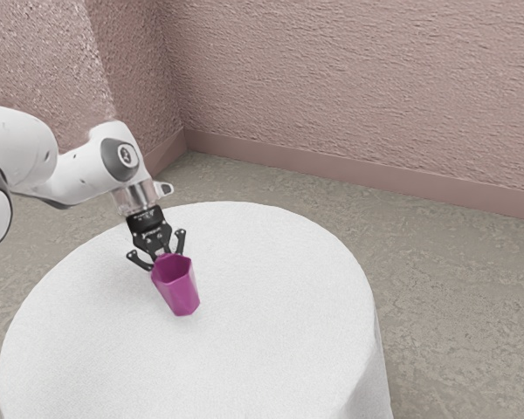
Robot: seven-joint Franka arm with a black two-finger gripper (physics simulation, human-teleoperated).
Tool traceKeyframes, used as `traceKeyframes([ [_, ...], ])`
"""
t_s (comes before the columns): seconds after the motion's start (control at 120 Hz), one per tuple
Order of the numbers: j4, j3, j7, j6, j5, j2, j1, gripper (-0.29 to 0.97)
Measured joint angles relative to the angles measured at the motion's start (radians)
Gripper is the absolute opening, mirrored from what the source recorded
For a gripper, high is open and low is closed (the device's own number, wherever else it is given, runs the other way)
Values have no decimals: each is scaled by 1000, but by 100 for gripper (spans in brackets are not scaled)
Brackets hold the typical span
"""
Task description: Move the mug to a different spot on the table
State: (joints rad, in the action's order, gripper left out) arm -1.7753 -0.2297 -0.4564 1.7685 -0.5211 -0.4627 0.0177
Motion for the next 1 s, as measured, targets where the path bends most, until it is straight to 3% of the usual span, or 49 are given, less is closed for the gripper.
traceKeyframes([
  [0.683, -21, 22, -20, 66, 0, -21, 1, -6],
  [0.867, -20, 21, -17, 73, -13, -27, 3, 31],
  [1.0, -20, 21, -14, 74, -17, -27, 4, 48],
])
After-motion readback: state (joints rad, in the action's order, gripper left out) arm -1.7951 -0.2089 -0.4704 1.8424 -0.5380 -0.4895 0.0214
